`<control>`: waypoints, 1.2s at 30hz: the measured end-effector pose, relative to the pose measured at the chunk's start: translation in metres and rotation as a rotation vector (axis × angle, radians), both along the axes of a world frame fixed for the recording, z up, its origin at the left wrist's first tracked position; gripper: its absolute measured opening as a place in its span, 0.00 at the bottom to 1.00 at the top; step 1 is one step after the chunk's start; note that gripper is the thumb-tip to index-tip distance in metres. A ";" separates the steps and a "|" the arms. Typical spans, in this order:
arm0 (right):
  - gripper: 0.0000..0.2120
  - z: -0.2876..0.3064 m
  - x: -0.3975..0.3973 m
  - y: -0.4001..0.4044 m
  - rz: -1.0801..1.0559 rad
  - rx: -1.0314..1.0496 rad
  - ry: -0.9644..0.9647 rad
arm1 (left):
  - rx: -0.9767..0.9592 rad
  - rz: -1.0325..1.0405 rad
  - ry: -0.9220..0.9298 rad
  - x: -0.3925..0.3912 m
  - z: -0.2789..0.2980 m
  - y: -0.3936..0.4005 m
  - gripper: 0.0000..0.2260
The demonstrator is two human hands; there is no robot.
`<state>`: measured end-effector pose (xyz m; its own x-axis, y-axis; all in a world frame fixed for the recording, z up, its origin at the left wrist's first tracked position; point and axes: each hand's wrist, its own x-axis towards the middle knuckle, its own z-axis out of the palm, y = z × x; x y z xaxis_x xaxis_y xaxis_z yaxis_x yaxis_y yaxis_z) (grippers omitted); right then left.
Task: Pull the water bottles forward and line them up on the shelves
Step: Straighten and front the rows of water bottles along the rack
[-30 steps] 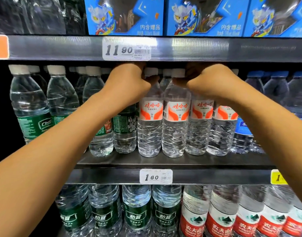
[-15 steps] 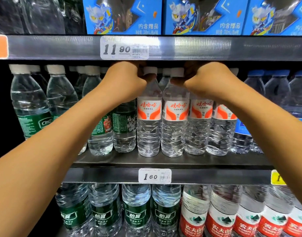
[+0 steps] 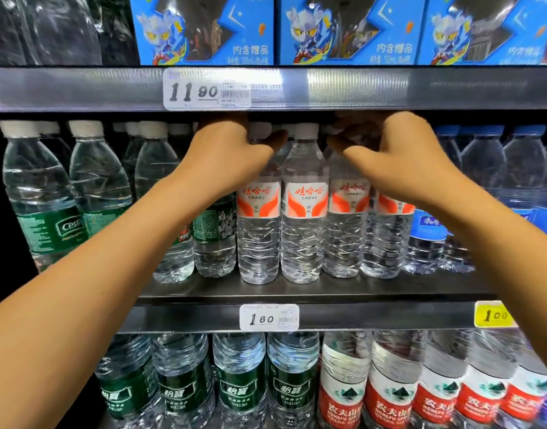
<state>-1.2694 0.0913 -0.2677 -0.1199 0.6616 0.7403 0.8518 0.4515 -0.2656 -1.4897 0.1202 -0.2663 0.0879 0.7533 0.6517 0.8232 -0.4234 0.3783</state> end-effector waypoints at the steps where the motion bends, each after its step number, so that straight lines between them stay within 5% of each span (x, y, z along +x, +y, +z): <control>1: 0.15 -0.002 0.009 -0.002 -0.004 0.030 0.003 | 0.006 -0.001 -0.008 0.006 0.000 0.000 0.27; 4: 0.06 -0.006 0.028 -0.014 -0.004 0.072 0.074 | 0.016 0.009 0.031 0.026 0.002 0.001 0.28; 14: 0.13 -0.002 0.090 -0.015 -0.152 0.100 -0.139 | 0.075 0.102 0.314 0.103 0.009 -0.001 0.21; 20: 0.19 0.004 0.092 0.000 -0.150 -0.012 -0.239 | -0.080 0.173 0.384 0.124 0.019 0.006 0.28; 24: 0.20 0.010 0.090 0.014 -0.161 -0.066 -0.212 | -0.195 0.161 0.472 0.124 0.026 0.009 0.20; 36: 0.22 0.014 0.080 0.022 -0.240 -0.262 -0.220 | -0.129 0.051 0.414 0.114 0.028 0.017 0.15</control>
<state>-1.1894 0.1130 -0.2532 -0.0762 0.8523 0.5174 0.9738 0.1751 -0.1450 -1.3757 0.1370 -0.2383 0.2830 0.8363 0.4695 0.9351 -0.3495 0.0589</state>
